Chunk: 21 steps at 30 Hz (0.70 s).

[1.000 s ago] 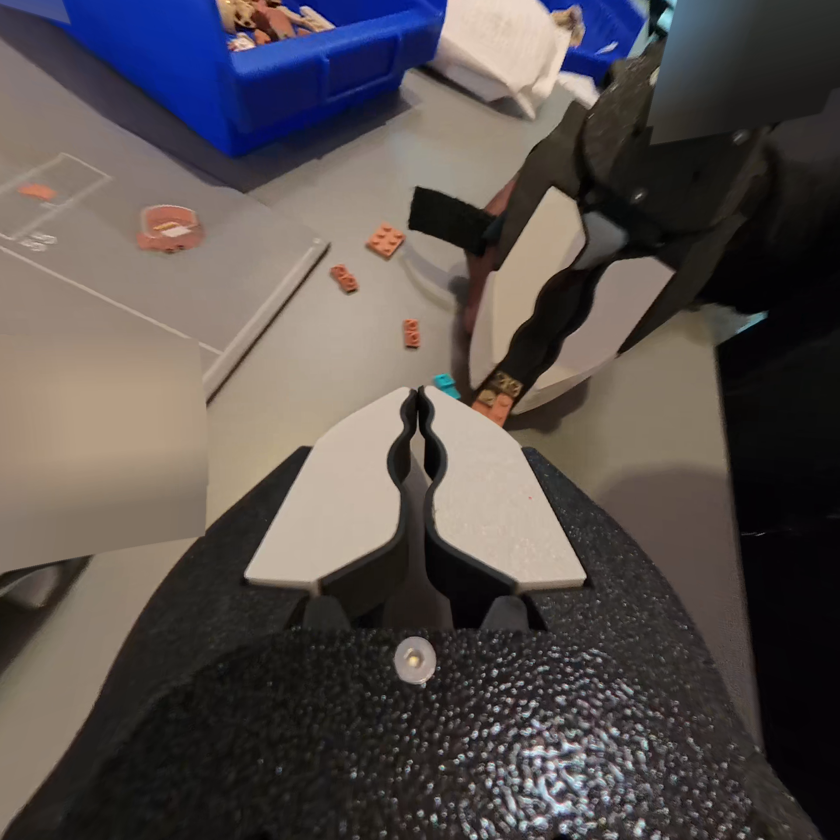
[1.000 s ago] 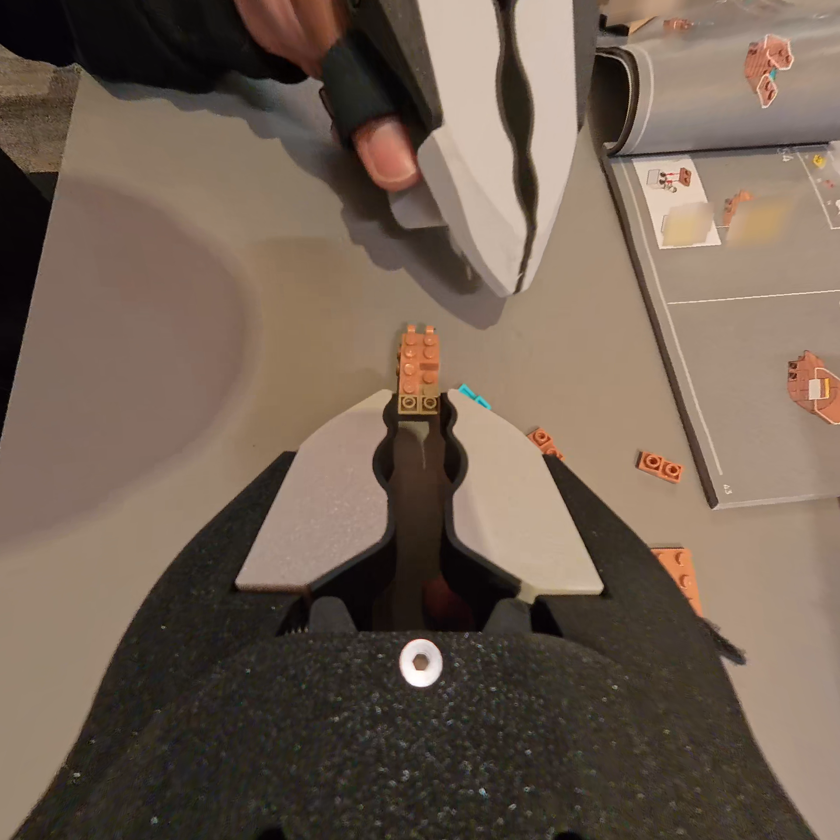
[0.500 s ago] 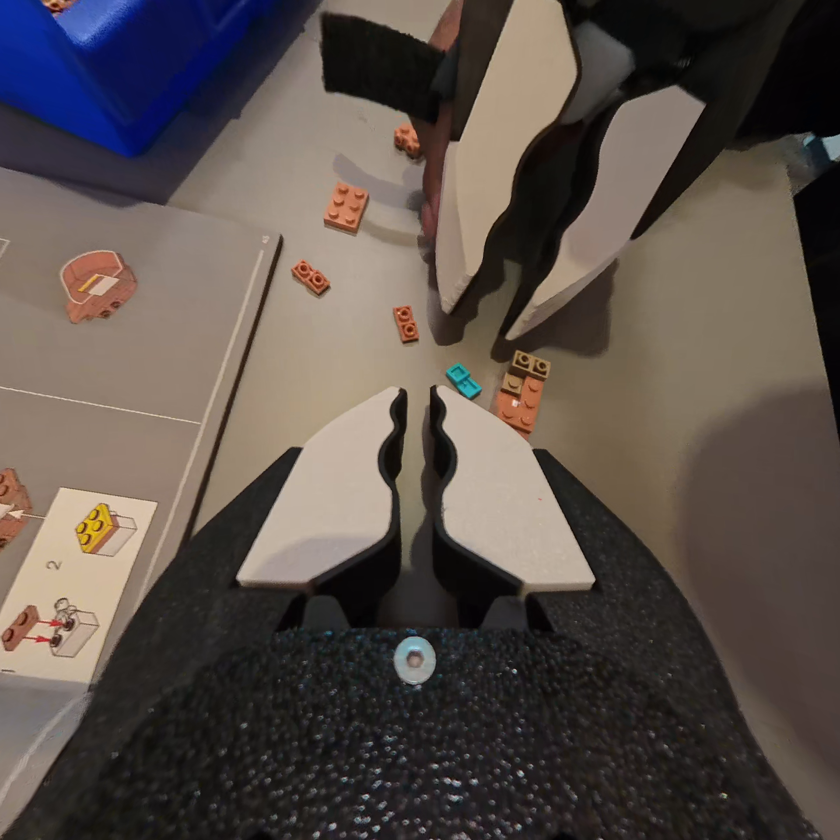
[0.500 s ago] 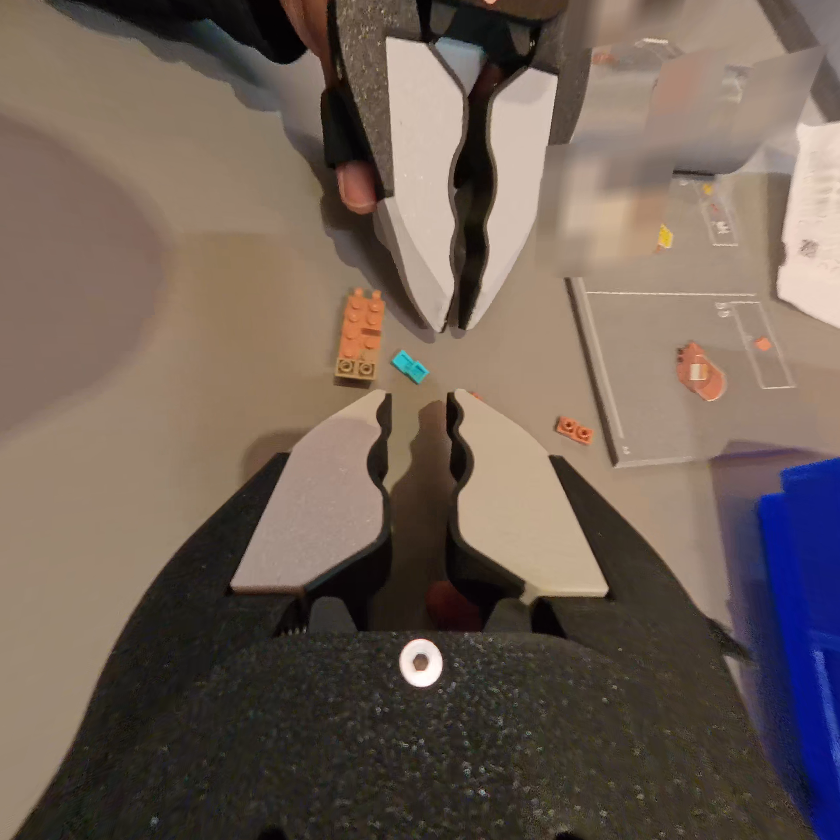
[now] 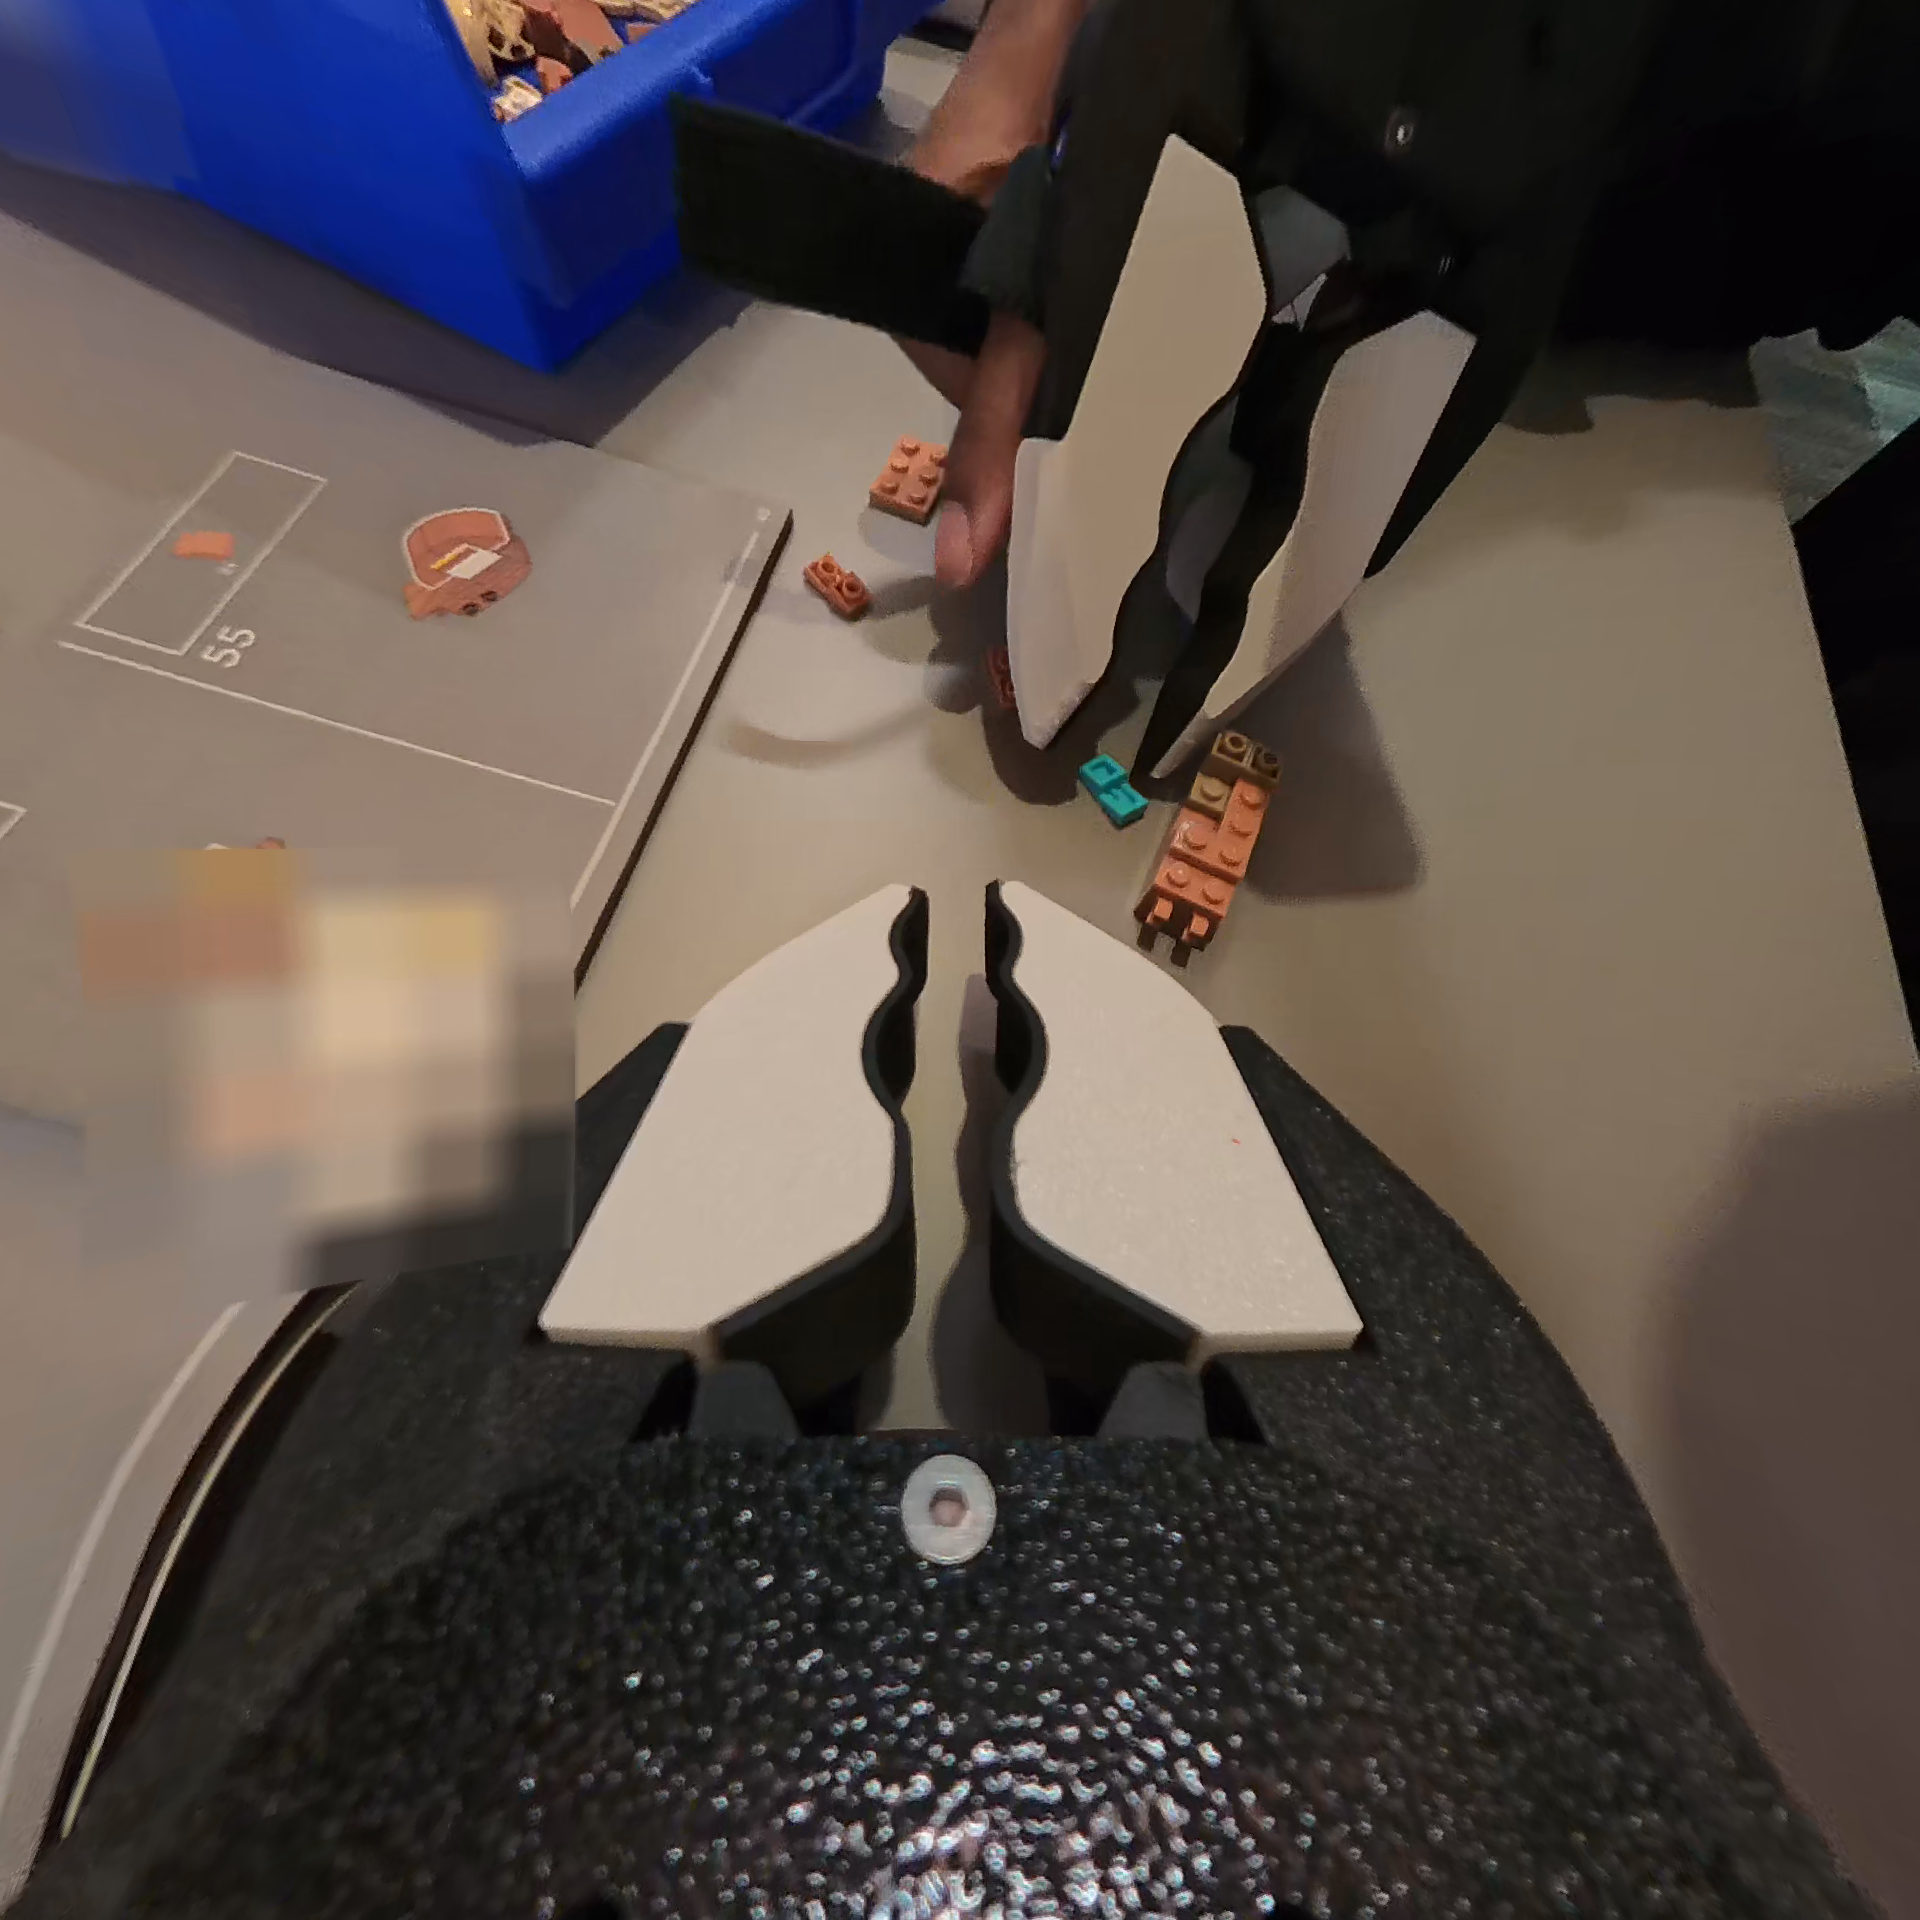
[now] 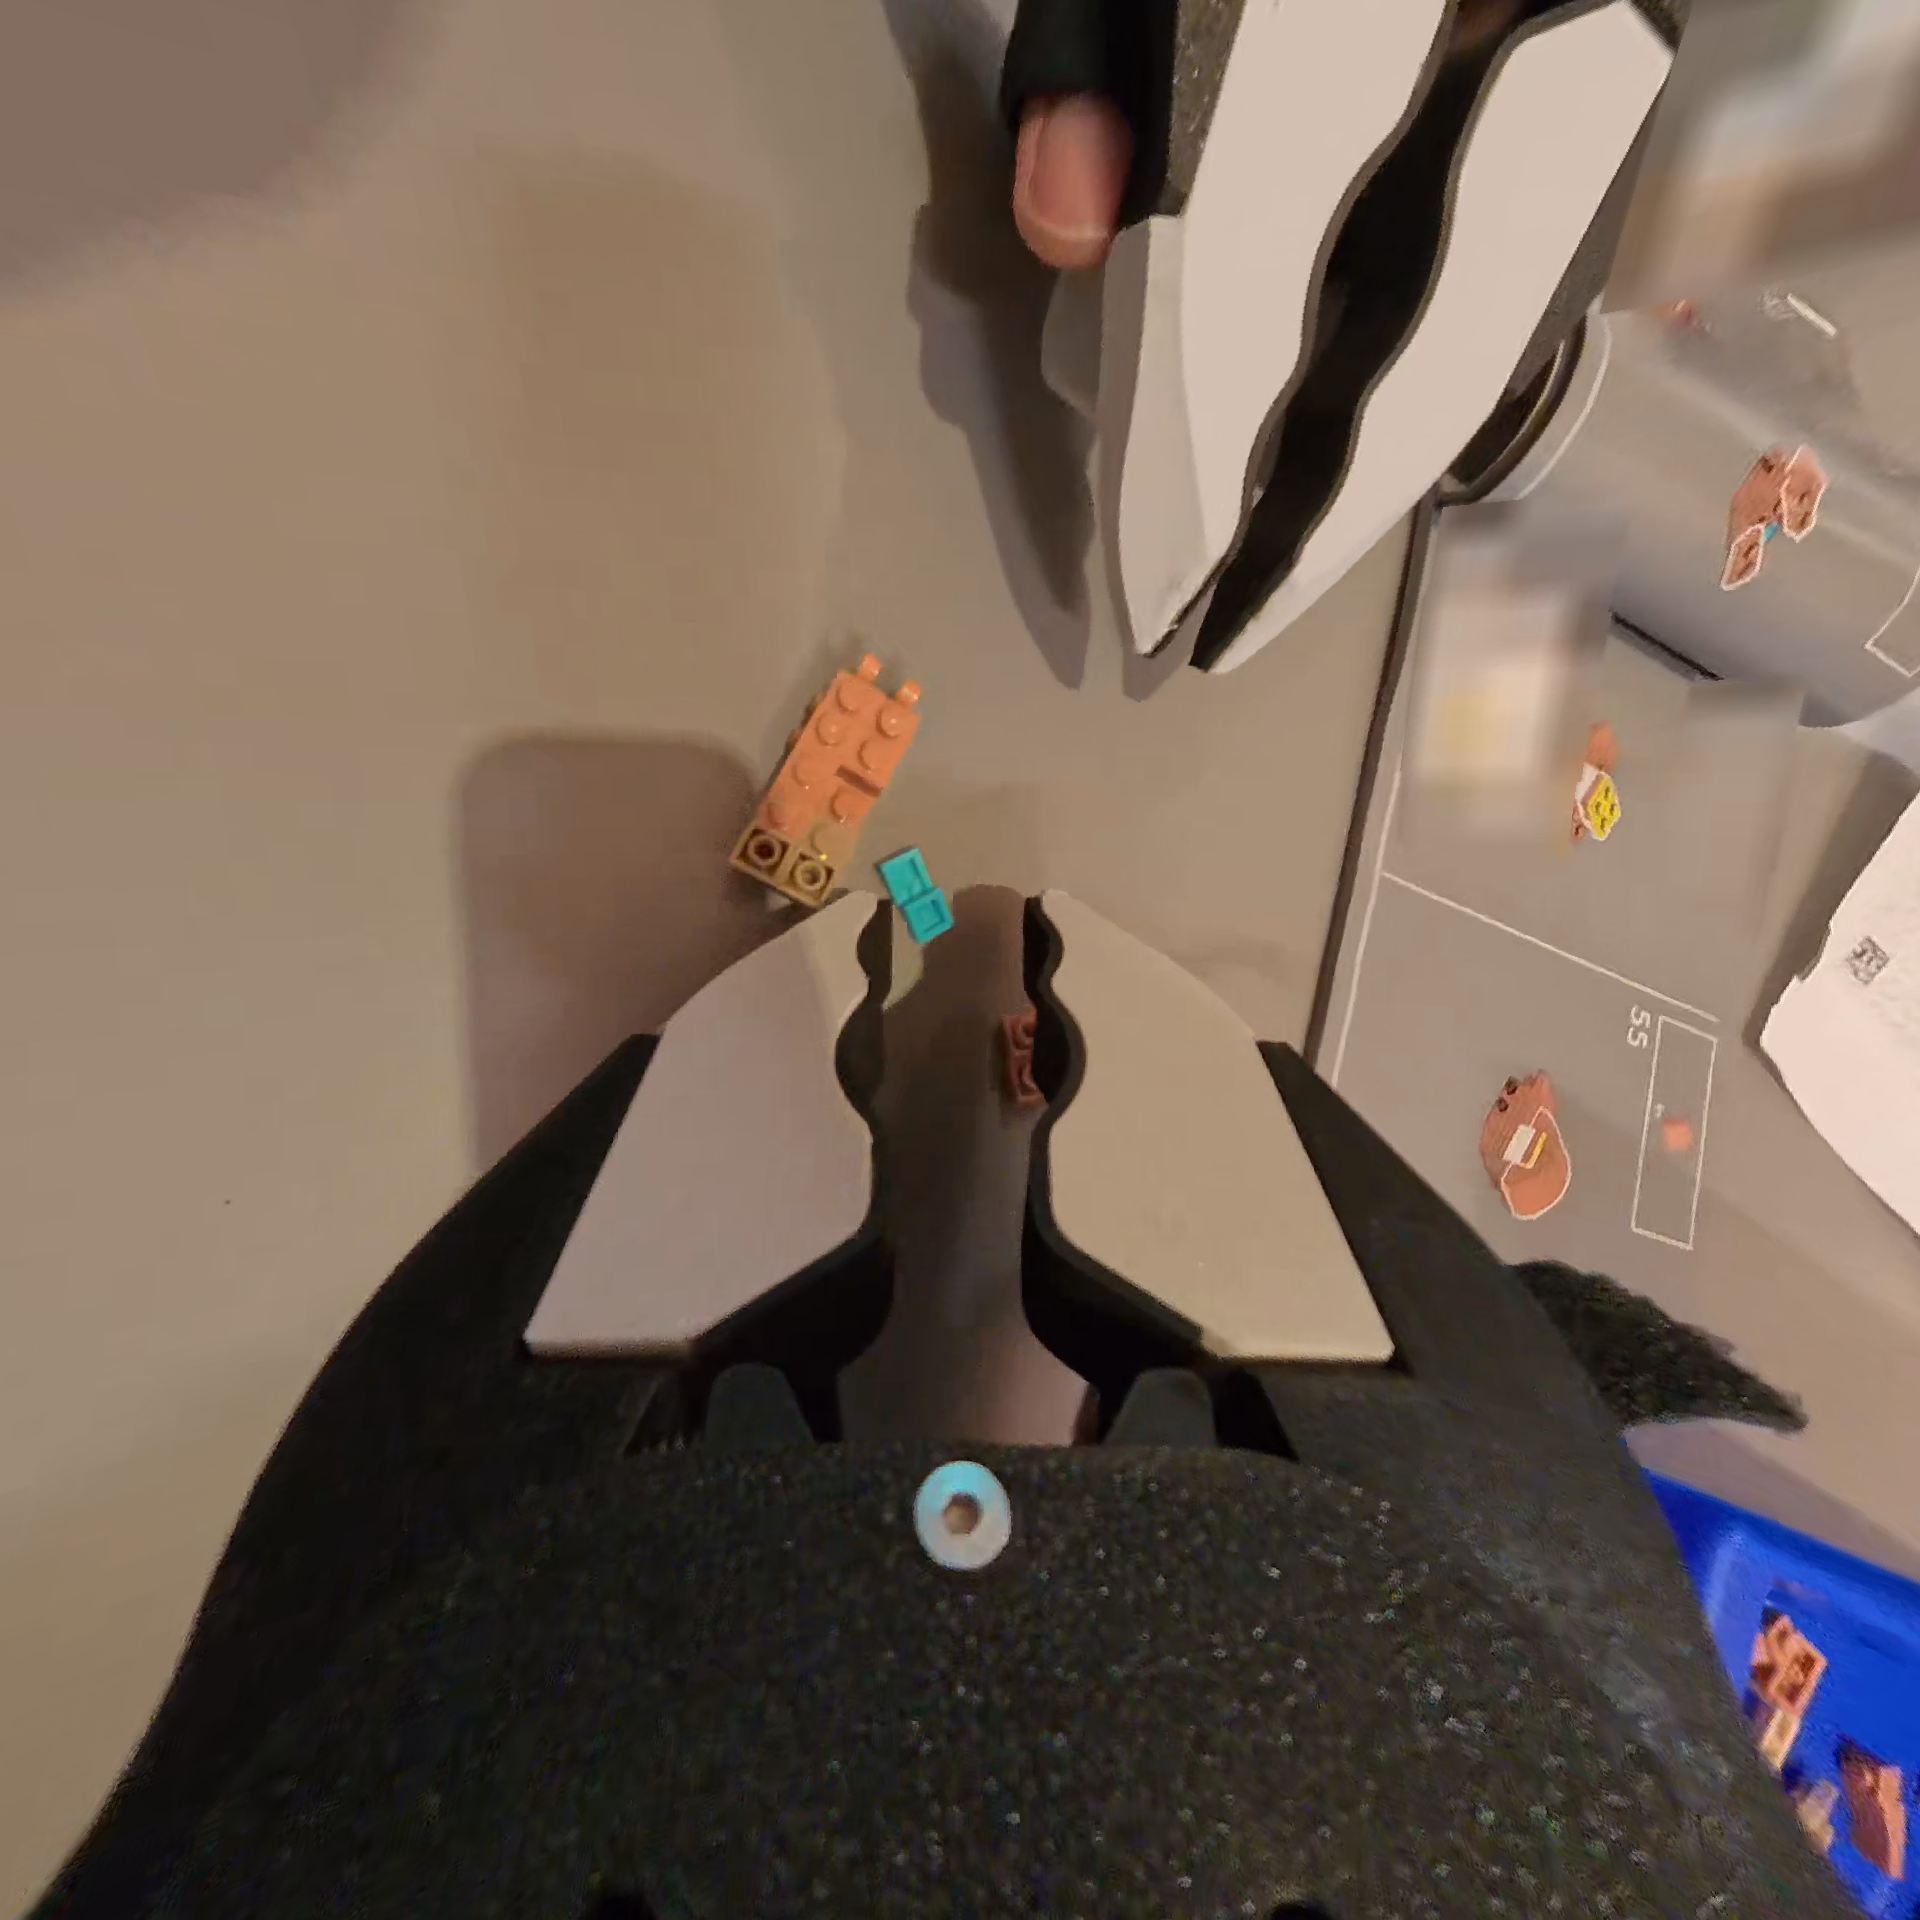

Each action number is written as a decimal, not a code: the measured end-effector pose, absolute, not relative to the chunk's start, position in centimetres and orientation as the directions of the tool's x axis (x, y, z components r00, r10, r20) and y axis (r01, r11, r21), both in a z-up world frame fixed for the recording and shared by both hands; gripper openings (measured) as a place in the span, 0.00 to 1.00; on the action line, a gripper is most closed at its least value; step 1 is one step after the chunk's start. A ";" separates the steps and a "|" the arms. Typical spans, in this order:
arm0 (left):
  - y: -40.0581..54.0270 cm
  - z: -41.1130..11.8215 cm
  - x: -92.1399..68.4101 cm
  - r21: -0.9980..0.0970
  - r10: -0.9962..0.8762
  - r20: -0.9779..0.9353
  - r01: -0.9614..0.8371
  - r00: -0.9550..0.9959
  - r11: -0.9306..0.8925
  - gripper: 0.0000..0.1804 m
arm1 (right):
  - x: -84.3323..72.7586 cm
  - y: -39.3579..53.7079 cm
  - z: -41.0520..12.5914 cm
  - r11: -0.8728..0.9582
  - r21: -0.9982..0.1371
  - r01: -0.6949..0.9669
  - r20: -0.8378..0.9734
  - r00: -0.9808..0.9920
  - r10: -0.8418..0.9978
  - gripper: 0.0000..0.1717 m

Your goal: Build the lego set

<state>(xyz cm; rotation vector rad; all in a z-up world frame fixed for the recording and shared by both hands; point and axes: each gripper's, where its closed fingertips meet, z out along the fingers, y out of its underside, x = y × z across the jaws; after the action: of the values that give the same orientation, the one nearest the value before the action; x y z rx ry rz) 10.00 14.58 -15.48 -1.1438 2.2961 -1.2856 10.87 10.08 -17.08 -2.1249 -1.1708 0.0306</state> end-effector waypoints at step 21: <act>12.7 -6.9 10.4 -0.988 -0.692 0.152 -0.130 -0.706 -0.085 0.05 | 9.5 12.1 -4.9 -0.013 -0.996 -0.092 -0.087 0.878 0.471 0.04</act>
<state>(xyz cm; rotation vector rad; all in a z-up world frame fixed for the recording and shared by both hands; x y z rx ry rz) 10.37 12.72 -6.93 -0.8883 1.7850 -1.8427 9.48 12.09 -4.90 -1.5251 -0.3106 0.4571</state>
